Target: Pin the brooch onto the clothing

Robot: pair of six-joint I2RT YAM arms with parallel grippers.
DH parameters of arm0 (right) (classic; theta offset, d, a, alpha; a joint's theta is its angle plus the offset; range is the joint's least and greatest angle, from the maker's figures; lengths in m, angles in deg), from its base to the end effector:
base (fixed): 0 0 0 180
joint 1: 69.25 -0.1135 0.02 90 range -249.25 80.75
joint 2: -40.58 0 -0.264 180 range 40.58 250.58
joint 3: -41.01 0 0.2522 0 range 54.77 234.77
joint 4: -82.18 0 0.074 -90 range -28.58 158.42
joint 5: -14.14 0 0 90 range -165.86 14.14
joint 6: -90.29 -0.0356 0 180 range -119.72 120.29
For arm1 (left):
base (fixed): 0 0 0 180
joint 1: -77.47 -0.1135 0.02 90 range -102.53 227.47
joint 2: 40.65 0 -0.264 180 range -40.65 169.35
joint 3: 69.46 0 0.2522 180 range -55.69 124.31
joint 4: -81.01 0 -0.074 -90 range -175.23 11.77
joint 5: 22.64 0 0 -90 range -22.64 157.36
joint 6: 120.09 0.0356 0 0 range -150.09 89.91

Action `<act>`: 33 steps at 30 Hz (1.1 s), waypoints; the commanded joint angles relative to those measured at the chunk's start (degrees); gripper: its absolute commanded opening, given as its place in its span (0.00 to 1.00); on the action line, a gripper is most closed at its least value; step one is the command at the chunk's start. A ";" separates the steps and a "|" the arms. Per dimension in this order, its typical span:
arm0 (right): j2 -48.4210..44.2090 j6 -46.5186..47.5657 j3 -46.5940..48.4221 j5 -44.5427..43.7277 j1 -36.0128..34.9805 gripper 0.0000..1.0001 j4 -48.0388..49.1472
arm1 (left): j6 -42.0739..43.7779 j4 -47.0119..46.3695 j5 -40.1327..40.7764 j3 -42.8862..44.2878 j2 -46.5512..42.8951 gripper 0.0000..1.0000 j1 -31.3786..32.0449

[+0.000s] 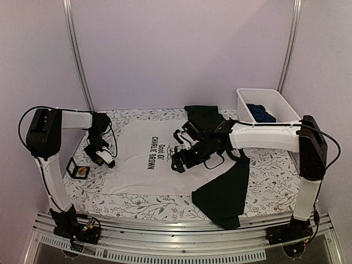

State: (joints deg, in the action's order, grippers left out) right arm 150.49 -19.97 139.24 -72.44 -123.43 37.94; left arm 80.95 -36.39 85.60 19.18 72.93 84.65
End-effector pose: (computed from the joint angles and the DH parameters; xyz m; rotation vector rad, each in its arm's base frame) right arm 0.2431 0.3404 0.2199 -0.7958 2.5265 0.5540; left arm 0.3575 -0.0338 0.1414 -2.4821 -1.4966 -0.3359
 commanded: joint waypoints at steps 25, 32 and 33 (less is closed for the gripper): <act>-10.17 6.02 -8.00 -7.22 -2.12 0.99 8.71 | -12.54 22.26 -28.32 11.40 -10.03 0.26 1.07; -30.47 45.02 -32.29 -1.09 -11.06 0.95 45.07 | -14.48 42.13 -50.38 15.99 -14.60 0.28 10.25; -31.34 51.03 -34.33 -0.19 -13.24 0.94 47.85 | -15.63 42.36 -51.50 15.37 -15.34 0.28 12.54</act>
State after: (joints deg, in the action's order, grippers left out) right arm 124.87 1.48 112.70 -76.98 -130.49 63.63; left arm 69.04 -13.40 48.20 35.37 59.71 89.22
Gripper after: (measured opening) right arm 0.953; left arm 0.425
